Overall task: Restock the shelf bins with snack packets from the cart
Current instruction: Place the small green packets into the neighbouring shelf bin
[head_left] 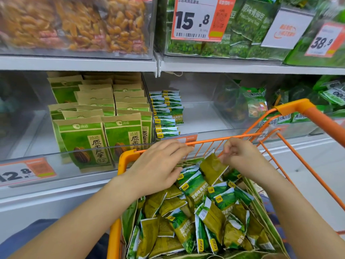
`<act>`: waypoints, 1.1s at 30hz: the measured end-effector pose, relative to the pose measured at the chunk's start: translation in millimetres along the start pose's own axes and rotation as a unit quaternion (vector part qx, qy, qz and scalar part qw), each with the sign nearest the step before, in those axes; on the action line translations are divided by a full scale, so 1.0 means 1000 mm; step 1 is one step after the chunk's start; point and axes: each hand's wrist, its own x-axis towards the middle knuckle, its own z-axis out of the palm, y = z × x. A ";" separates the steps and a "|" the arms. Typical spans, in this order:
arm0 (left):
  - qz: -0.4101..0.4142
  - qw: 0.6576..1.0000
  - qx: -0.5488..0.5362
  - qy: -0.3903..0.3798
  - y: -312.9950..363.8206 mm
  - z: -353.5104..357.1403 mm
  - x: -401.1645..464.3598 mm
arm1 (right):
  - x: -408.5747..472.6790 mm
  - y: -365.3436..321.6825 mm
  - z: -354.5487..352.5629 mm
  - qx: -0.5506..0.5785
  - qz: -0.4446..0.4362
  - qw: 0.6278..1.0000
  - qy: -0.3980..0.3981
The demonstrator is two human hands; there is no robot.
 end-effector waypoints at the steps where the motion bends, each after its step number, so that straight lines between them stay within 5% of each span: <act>1: 0.007 1.000 -0.013 -0.018 0.001 -0.001 0.000 | -0.003 -0.008 -0.001 0.081 0.005 0.997 -0.014; 5: 0.008 0.998 -0.051 -0.033 0.010 -0.003 0.000 | -0.014 -0.031 0.004 0.283 0.064 0.953 -0.089; 8: -0.075 0.980 -0.175 0.057 0.016 -0.011 0.005 | -0.019 -0.038 0.010 0.374 0.083 0.914 -0.134; 11: -0.233 0.849 -0.472 0.039 0.019 -0.024 0.013 | -0.023 -0.042 0.013 0.386 0.056 0.915 -0.106; 13: -0.287 0.772 -0.567 0.027 0.018 -0.028 0.016 | -0.026 -0.049 0.015 0.336 0.019 0.935 -0.113; 21: -0.327 0.717 -0.611 0.072 0.012 -0.023 0.019 | -0.017 -0.067 0.027 0.299 -0.019 0.949 -0.097; 23: -0.337 0.738 -0.579 0.079 0.013 -0.028 0.019 | -0.010 -0.069 0.025 0.274 -0.020 0.955 -0.109; 26: -0.275 0.907 -0.307 0.079 0.009 -0.031 0.014 | 0.012 -0.072 0.015 0.180 -0.053 0.980 -0.064; 28: -0.179 0.974 -0.116 0.081 0.001 -0.027 0.011 | 0.042 -0.069 0.008 0.114 -0.086 0.989 0.028; 30: -0.096 0.992 -0.003 0.078 -0.010 -0.016 0.012 | 0.080 -0.062 0.005 0.037 -0.093 0.990 0.104; 33: -0.035 0.998 0.023 0.054 -0.018 -0.006 0.014 | 0.130 -0.054 0.014 -0.028 -0.059 0.995 0.074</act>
